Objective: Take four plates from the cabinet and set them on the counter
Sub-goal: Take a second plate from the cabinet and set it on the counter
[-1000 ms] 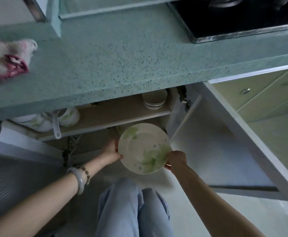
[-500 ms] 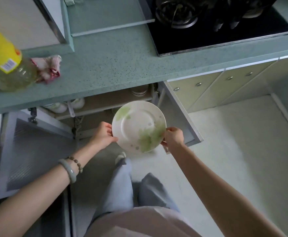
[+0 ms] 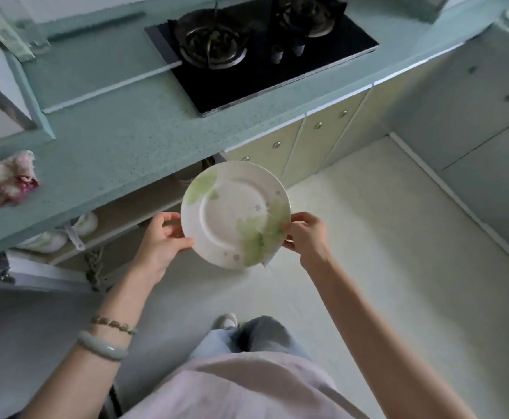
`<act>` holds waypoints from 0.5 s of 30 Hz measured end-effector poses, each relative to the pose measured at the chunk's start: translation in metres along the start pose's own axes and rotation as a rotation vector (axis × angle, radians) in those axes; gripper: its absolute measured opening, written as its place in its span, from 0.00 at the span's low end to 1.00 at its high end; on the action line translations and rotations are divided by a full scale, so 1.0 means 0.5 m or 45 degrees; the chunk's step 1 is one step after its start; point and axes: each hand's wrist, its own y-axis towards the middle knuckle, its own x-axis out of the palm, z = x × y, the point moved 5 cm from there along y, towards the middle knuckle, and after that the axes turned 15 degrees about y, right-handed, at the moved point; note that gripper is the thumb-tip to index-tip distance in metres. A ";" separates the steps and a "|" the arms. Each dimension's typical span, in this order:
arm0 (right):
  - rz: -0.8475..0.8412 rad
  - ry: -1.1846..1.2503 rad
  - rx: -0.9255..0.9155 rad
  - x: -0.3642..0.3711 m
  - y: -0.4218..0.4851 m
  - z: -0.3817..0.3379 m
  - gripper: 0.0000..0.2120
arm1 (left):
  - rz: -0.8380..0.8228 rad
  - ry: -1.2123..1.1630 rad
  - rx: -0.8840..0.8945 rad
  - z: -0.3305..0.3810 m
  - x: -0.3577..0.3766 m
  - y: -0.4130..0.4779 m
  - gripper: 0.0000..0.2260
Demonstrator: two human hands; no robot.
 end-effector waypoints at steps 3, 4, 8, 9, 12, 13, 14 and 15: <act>0.089 0.123 -0.102 -0.049 -0.003 -0.039 0.09 | -0.112 -0.078 0.062 0.062 0.038 0.021 0.22; 0.112 0.166 -0.136 -0.066 -0.006 -0.053 0.08 | -0.153 -0.089 0.085 0.086 0.053 0.025 0.22; 0.217 0.329 -0.228 -0.147 -0.013 -0.116 0.07 | -0.300 -0.097 0.216 0.204 0.128 0.037 0.21; 0.242 0.361 -0.249 -0.169 -0.013 -0.132 0.08 | -0.341 -0.101 0.240 0.234 0.152 0.038 0.21; 0.306 0.443 -0.313 -0.238 -0.007 -0.177 0.09 | -0.450 -0.094 0.291 0.309 0.231 0.045 0.21; 0.328 0.460 -0.336 -0.263 -0.002 -0.191 0.09 | -0.483 -0.079 0.305 0.331 0.261 0.049 0.20; 0.353 0.463 -0.360 -0.288 0.003 -0.205 0.09 | -0.511 -0.066 0.320 0.352 0.291 0.052 0.20; 0.384 0.456 -0.383 -0.316 0.010 -0.218 0.09 | -0.538 -0.057 0.330 0.372 0.324 0.055 0.20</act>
